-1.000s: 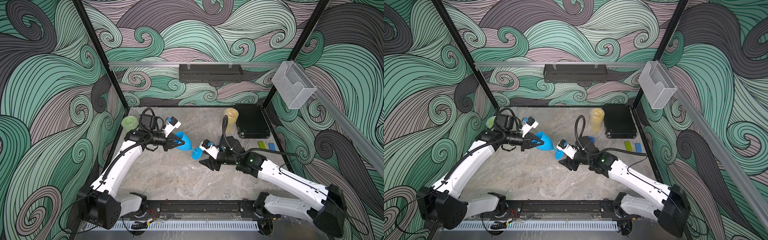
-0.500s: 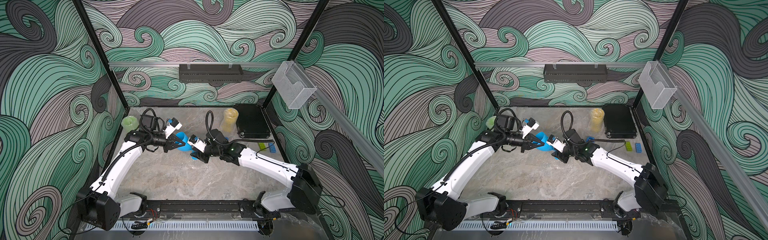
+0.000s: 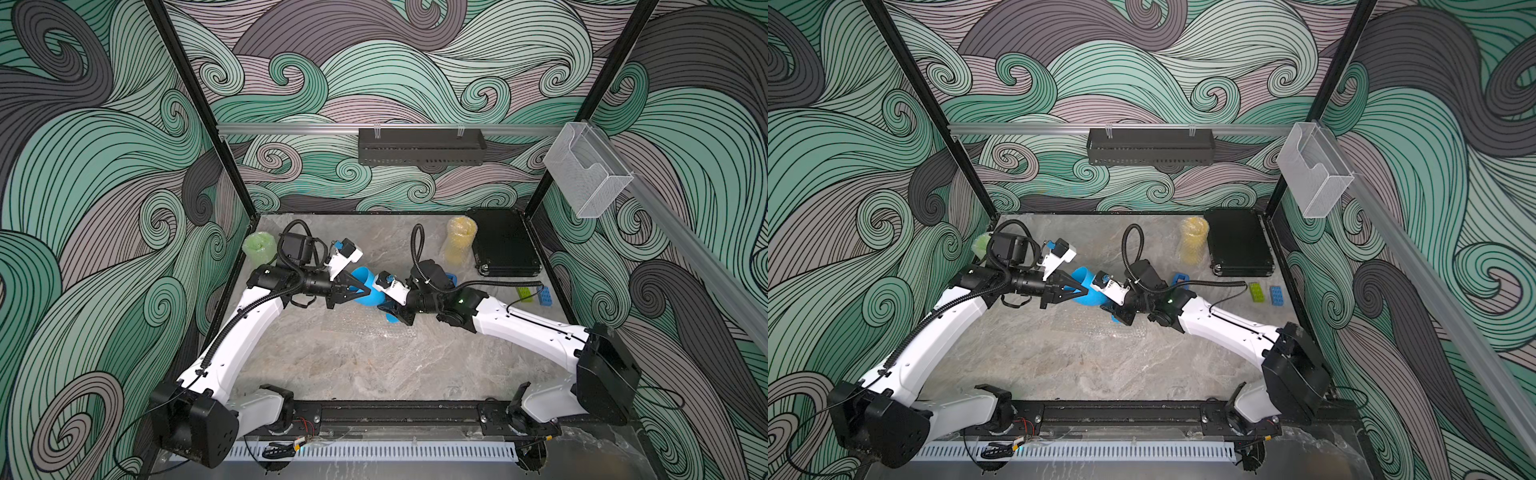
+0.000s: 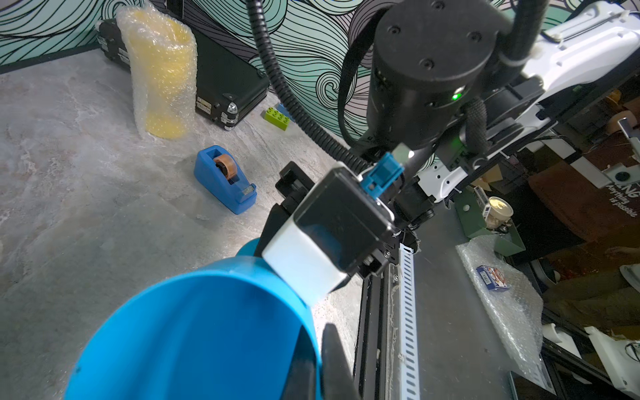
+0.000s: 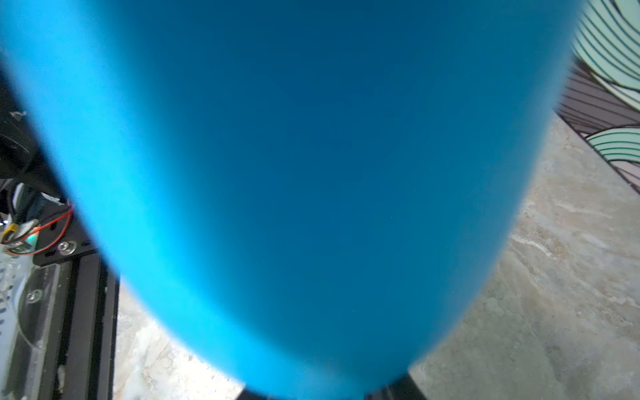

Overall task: Wrap wine glasses in bubble wrap
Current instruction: Place the wine glass on the bubble wrap.

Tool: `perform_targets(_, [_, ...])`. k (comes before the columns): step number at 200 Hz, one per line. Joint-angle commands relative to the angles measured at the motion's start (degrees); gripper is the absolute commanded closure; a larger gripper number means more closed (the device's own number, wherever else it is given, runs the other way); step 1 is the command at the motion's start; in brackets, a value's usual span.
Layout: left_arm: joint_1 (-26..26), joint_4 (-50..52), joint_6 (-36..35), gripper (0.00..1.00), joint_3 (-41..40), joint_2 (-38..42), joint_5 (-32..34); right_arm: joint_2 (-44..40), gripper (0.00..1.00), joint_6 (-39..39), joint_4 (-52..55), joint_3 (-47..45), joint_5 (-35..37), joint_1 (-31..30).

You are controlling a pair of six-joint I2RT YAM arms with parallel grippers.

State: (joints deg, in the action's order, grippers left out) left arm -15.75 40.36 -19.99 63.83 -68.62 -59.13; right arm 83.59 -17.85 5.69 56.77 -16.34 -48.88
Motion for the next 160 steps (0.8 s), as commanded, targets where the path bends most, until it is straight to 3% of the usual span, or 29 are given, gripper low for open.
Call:
perform_targets(1, [-0.52,-3.06,3.40,1.00,0.96,1.49,-6.34,0.61,0.93,1.27,-1.74,-1.45,0.50,0.10])
perform_targets(9, [-0.28,-3.14,4.02,1.00,1.48,1.54,-6.20,0.31,1.00,2.33,-1.27,-1.46,0.25,0.10])
perform_targets(17, [-0.24,-3.07,4.29,1.00,1.88,1.70,-4.81,-0.19,1.00,3.43,-0.98,-1.63,0.31,0.17])
perform_targets(47, [0.73,-6.06,7.94,0.48,2.36,2.83,-0.36,-2.78,1.00,11.71,-1.49,-3.96,2.05,0.45])
perform_targets(72, [2.96,-9.17,13.00,0.27,2.42,5.12,6.10,-3.79,1.00,26.20,-1.70,-4.80,3.15,0.04])
perform_targets(99, [4.22,-12.41,19.89,0.22,1.28,4.03,14.32,-1.45,1.00,46.33,2.16,-1.99,8.56,-0.51])
perform_targets(119, [4.75,-14.77,26.28,0.15,-0.37,2.14,22.38,0.91,1.00,58.85,1.93,-1.37,8.37,-0.60])
perform_targets(135, [4.70,-16.43,30.48,0.14,-1.58,-0.45,22.80,3.57,1.00,65.77,-3.18,-2.13,5.74,-0.69])
perform_targets(160, [4.68,-18.76,35.67,0.13,-3.92,-4.16,22.82,8.09,1.00,72.69,-1.18,0.49,4.82,-1.01])
